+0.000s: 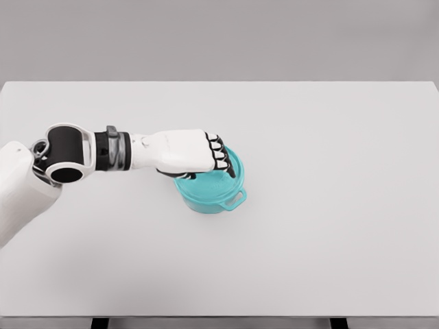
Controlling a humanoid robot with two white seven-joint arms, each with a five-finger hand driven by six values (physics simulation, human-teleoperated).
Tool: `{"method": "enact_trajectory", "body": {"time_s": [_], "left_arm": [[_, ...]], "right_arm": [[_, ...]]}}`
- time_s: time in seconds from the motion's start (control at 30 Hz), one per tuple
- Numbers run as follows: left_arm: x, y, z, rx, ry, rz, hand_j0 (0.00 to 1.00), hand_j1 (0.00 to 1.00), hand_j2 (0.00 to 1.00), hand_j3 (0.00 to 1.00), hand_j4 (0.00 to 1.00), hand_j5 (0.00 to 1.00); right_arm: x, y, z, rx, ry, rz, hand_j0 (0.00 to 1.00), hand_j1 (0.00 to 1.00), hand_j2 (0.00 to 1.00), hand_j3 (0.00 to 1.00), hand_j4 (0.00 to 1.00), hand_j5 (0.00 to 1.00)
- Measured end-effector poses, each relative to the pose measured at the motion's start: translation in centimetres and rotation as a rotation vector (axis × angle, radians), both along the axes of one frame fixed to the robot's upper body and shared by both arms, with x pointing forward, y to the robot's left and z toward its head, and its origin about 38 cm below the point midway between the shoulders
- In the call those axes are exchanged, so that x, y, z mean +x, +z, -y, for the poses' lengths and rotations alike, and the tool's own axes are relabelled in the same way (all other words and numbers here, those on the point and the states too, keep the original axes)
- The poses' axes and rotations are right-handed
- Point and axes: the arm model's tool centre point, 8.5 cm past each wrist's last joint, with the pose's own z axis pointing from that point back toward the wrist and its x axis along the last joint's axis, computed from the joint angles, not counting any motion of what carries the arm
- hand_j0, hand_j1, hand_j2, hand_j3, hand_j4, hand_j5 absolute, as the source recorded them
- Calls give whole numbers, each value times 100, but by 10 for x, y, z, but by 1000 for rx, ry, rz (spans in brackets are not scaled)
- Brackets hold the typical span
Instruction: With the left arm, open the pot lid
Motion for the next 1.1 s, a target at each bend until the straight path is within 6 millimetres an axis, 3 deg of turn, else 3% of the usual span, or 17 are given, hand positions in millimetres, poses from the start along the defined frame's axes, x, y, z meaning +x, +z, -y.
{"method": "enact_trajectory", "body": {"time_s": [1.1], "left_arm": [[7, -3, -3, 8, 22, -8, 74, 74, 74, 74, 74, 74]], "right_arm": [[0, 0, 0, 0, 0, 0, 100, 100, 100, 100, 100, 100]]}}
